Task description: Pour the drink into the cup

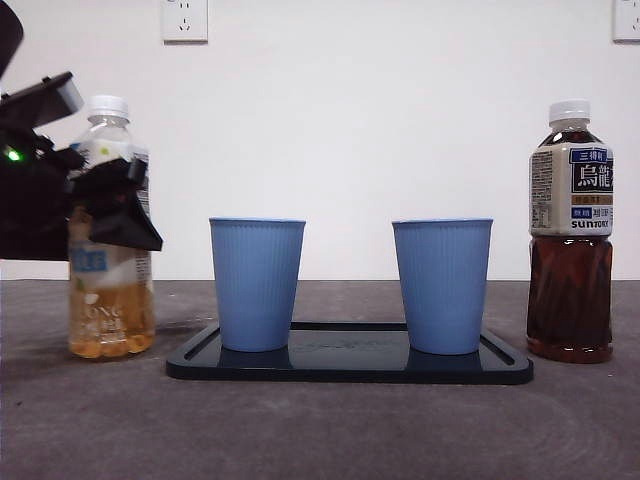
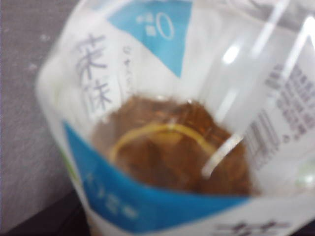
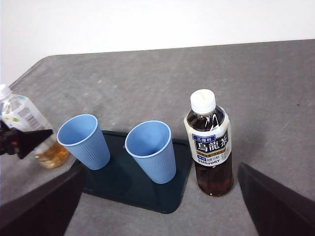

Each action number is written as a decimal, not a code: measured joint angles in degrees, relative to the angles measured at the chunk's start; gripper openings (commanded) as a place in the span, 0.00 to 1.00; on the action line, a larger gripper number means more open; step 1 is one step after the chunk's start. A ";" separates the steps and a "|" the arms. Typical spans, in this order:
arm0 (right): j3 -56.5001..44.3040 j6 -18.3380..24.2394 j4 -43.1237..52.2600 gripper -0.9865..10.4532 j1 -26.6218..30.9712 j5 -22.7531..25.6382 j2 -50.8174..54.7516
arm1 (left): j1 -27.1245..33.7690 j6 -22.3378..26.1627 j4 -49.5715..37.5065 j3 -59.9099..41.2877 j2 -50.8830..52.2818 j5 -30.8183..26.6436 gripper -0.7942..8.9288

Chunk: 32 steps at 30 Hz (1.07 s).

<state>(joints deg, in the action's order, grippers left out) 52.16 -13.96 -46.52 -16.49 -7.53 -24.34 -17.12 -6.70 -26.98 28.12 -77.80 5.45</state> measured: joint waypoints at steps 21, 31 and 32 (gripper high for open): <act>0.00 0.68 0.02 0.52 0.00 0.00 0.00 | -7.13 10.82 65.35 26.86 10.19 -16.35 0.33; 0.00 0.79 -0.70 0.52 0.00 0.00 0.00 | -15.10 19.28 75.84 36.96 -0.50 -36.96 0.33; 0.00 0.81 -1.01 0.52 0.00 0.00 0.00 | -15.65 19.56 76.61 37.81 -1.55 -38.10 0.33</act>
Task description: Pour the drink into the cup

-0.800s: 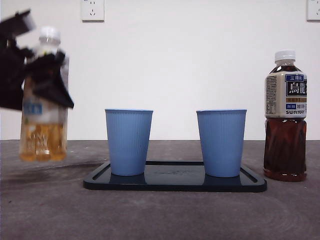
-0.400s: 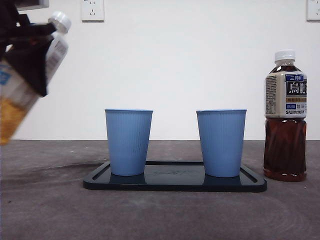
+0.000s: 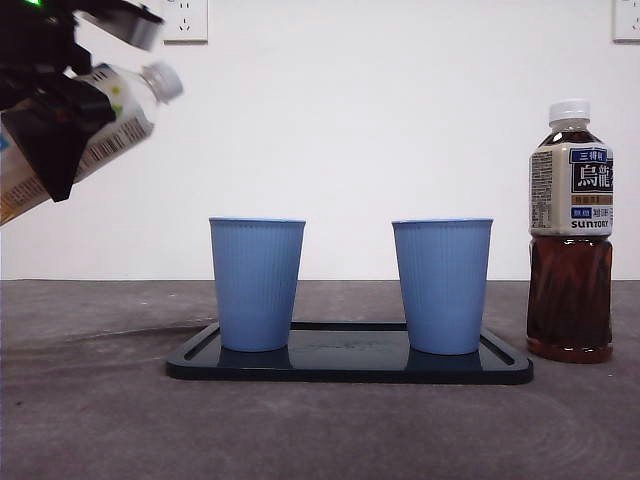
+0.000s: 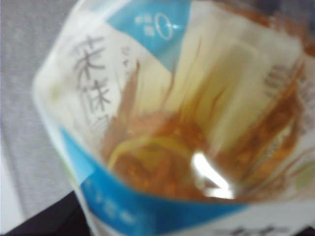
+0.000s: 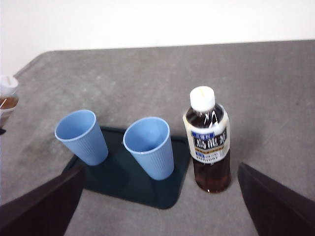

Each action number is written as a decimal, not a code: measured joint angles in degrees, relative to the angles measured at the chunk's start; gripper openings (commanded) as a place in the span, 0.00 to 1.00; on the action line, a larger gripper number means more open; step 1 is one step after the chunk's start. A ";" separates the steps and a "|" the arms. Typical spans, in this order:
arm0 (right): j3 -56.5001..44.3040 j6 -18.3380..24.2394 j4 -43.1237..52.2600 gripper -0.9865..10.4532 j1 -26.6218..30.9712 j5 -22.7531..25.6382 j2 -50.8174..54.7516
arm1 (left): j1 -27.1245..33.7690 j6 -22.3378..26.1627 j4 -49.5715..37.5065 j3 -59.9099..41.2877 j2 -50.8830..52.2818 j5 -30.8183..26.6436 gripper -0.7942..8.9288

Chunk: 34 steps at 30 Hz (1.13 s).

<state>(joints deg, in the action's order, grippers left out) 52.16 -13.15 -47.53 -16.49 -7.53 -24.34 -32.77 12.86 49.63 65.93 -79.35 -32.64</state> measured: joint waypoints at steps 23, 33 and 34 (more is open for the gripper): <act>0.00 0.28 -2.58 0.52 0.00 0.00 0.00 | -10.49 6.86 8.57 6.99 -14.99 -24.57 0.33; 0.00 0.28 -2.58 0.52 0.00 0.00 0.00 | -11.34 7.17 8.07 6.99 -15.17 -25.57 0.33; 0.00 0.28 -2.58 0.52 0.00 0.00 0.00 | -11.34 7.17 8.07 6.99 -15.17 -25.57 0.33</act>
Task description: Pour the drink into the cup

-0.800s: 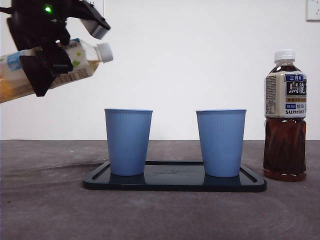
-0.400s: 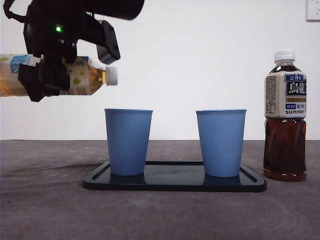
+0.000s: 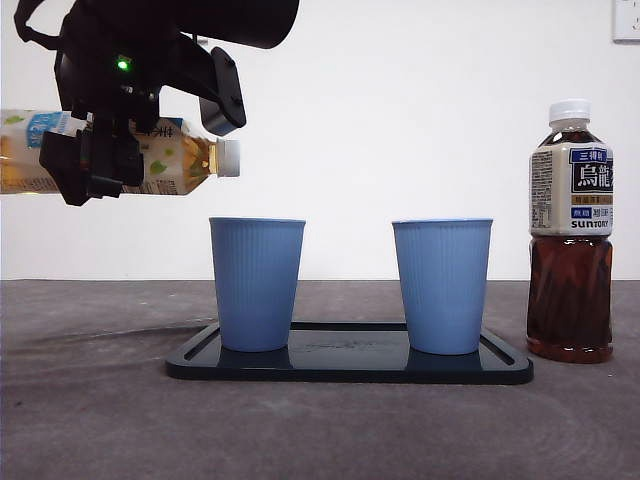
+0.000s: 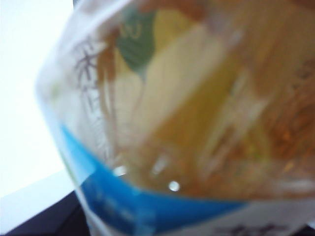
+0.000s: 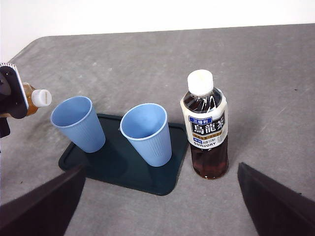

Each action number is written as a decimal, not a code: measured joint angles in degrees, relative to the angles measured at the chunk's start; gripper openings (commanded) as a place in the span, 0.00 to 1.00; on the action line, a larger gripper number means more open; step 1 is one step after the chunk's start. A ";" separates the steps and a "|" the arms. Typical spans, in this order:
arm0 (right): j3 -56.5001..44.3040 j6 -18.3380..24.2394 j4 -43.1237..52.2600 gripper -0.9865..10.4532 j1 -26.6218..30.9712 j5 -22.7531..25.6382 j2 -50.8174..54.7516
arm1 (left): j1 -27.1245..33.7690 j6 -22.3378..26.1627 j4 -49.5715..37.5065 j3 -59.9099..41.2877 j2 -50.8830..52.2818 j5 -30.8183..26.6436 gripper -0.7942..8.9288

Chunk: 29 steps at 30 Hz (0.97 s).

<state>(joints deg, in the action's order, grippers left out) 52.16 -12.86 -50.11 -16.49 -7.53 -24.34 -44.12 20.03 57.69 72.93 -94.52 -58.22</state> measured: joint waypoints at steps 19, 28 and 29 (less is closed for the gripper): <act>0.00 0.00 -0.02 0.52 0.00 0.00 0.00 | 0.00 -0.04 1.14 0.00 0.00 -0.35 0.33; 0.00 0.00 -0.02 0.52 0.00 0.00 0.00 | 0.00 -0.52 1.16 0.00 0.00 -0.35 0.33; 0.00 0.00 -0.02 0.52 0.00 0.00 0.00 | 0.00 -0.70 1.16 0.00 0.00 -0.37 0.34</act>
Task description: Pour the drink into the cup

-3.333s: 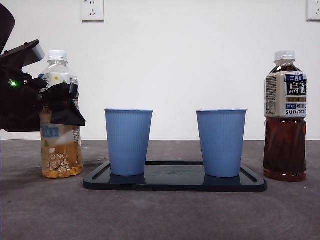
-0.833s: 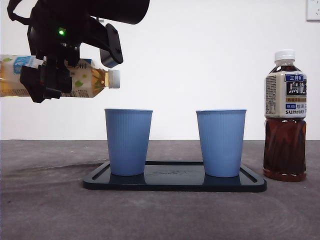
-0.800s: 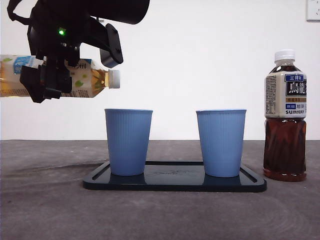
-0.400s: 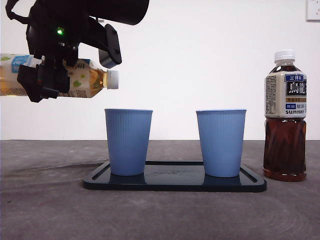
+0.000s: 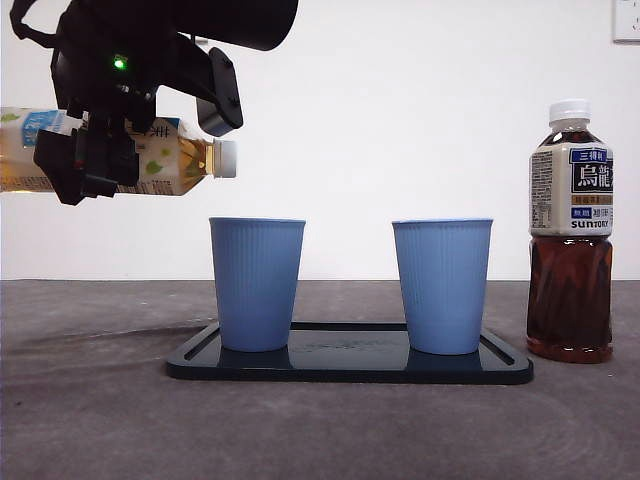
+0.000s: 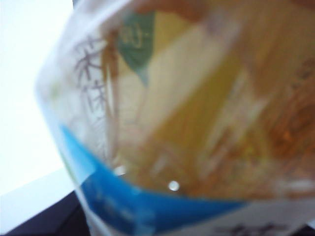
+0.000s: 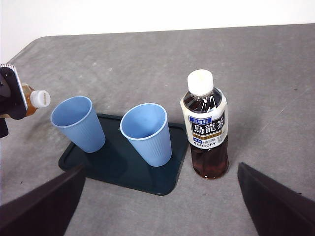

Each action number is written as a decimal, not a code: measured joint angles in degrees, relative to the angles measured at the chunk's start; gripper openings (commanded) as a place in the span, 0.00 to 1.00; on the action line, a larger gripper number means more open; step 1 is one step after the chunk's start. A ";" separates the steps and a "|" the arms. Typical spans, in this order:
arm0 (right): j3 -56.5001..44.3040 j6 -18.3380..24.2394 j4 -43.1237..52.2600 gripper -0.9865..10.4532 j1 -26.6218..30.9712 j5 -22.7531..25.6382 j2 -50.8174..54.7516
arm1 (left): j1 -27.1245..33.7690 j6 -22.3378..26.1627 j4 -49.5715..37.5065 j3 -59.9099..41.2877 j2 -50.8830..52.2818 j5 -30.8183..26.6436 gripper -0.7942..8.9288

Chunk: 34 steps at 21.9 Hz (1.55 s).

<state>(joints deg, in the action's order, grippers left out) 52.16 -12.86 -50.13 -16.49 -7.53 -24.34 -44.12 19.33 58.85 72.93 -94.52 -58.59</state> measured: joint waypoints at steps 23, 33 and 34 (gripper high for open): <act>0.00 0.00 -0.37 0.52 0.00 0.00 0.00 | 0.33 -16.98 0.13 0.00 3.61 7.41 0.34; 0.00 0.00 -0.42 0.52 0.00 0.00 0.00 | 4.85 -26.47 -2.60 0.00 12.98 17.75 0.34; 0.00 0.00 -0.42 0.52 0.00 0.00 0.00 | 5.44 -26.82 -4.00 0.00 14.58 19.30 0.34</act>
<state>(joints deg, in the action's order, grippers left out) 52.16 -12.86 -50.54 -16.49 -7.53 -24.34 -38.68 -7.49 54.85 72.93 -79.94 -39.29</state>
